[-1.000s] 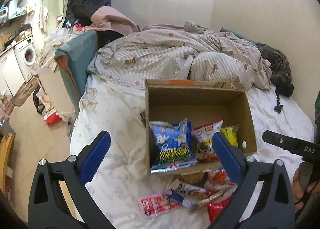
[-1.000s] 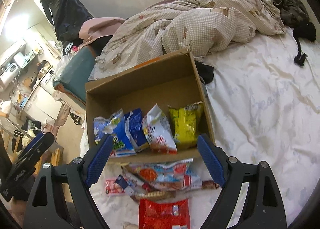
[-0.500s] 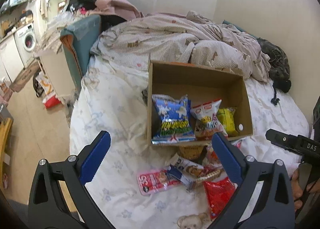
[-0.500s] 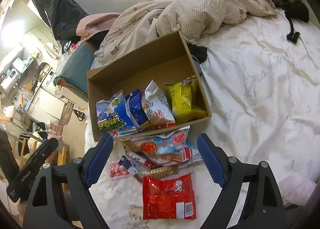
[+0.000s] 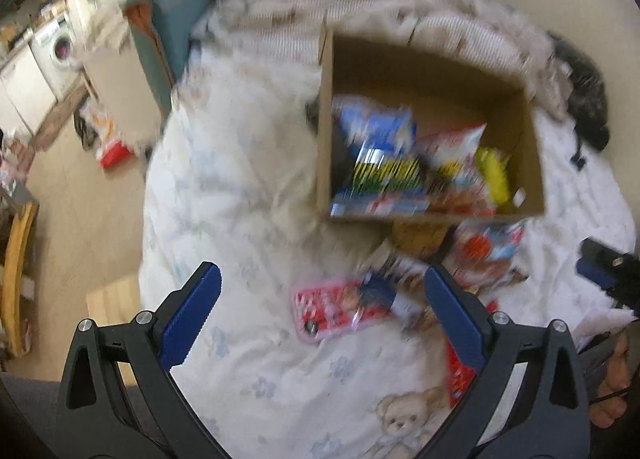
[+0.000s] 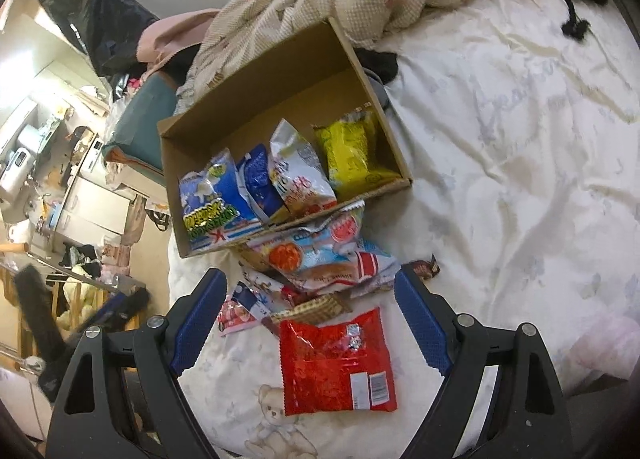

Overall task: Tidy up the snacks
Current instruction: 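Withdraw both tools from the box over the remaining snacks, then grasp the pink stick pouch with left tool while right tool grasps red chip bag, then carry both bags over the box and open both tools to drop them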

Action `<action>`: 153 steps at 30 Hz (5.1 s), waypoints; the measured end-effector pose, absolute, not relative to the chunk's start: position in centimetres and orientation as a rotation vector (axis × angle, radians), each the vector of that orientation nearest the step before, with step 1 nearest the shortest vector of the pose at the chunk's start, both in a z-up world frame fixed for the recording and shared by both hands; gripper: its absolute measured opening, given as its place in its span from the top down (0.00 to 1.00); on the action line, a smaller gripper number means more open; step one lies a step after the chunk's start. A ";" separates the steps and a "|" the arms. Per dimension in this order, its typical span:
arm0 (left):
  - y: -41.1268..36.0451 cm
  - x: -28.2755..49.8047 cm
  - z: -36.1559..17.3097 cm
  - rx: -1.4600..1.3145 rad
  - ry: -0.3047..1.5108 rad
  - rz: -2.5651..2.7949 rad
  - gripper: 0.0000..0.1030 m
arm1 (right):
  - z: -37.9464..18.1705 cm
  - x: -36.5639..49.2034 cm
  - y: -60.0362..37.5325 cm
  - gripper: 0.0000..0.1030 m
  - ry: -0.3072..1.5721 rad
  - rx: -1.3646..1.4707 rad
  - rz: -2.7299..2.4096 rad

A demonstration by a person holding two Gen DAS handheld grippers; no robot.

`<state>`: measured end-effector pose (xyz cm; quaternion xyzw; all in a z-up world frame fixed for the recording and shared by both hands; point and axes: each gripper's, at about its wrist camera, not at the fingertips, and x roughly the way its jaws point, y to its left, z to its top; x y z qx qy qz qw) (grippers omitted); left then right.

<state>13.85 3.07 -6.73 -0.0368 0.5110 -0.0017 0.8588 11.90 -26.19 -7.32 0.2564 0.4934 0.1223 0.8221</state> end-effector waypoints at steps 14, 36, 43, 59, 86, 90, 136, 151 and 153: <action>3.1 17.9 -17.9 -0.105 1.411 0.088 0.03 | -8.7 12.9 -26.3 0.14 1.095 0.601 0.258; -1.1 10.4 -16.2 -0.112 1.551 -0.147 0.96 | -10.2 12.8 -28.1 0.14 1.150 0.716 0.209; -4.7 11.8 -15.8 0.194 1.439 -0.138 0.14 | -10.3 12.7 -28.0 0.14 1.160 0.703 0.205; -10.9 17.5 -18.6 0.465 1.469 -0.447 0.33 | -11.0 13.3 -27.7 0.14 1.192 0.719 0.213; -7.0 7.1 -19.8 0.325 1.550 -0.245 0.36 | -10.9 12.6 -28.5 0.14 1.211 0.691 0.173; -8.0 9.8 -20.3 0.344 1.520 -0.233 0.36 | -12.6 12.6 -27.7 0.14 1.316 0.624 0.149; 2.3 6.5 -9.7 -0.099 1.394 -0.171 0.49 | -8.7 10.0 -21.5 0.78 1.197 0.474 0.472; 0.8 7.7 -10.9 -0.159 1.516 -0.226 0.50 | -7.3 9.0 -23.6 0.78 1.133 0.539 0.460; 0.6 8.8 -10.5 -0.131 1.492 -0.216 0.50 | -6.9 9.0 -23.7 0.78 1.116 0.544 0.462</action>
